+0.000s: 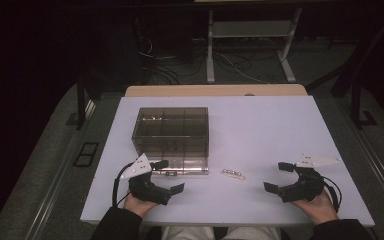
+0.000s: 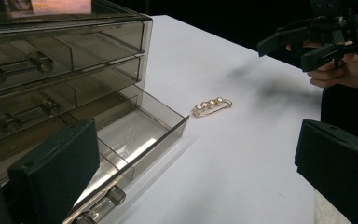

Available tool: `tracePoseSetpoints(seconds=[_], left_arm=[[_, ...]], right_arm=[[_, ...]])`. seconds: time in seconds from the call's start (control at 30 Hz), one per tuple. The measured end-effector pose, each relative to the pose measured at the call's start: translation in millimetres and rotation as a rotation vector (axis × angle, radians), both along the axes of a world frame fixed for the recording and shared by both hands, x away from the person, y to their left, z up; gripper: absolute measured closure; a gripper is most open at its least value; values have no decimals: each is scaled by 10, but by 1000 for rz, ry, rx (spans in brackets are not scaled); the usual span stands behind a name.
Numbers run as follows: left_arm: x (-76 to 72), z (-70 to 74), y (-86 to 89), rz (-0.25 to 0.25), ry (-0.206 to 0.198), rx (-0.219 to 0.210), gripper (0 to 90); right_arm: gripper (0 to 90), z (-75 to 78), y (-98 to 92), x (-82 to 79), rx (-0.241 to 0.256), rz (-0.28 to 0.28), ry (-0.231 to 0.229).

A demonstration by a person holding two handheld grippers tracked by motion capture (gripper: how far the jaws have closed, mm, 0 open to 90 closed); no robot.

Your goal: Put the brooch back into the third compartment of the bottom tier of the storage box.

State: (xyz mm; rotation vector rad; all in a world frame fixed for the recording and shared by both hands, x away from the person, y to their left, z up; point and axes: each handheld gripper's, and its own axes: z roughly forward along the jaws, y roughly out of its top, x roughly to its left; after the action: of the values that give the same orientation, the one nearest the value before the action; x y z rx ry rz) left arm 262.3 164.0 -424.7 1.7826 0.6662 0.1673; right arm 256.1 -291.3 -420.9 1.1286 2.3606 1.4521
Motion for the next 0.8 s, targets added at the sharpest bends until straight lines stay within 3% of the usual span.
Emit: tracePoseSetpoints(seconds=[0.8], left_arm=[[-4, -3, -11, -7, 3, 9, 0]], right_arm=[[3, 56, 23, -14, -8, 18, 8]])
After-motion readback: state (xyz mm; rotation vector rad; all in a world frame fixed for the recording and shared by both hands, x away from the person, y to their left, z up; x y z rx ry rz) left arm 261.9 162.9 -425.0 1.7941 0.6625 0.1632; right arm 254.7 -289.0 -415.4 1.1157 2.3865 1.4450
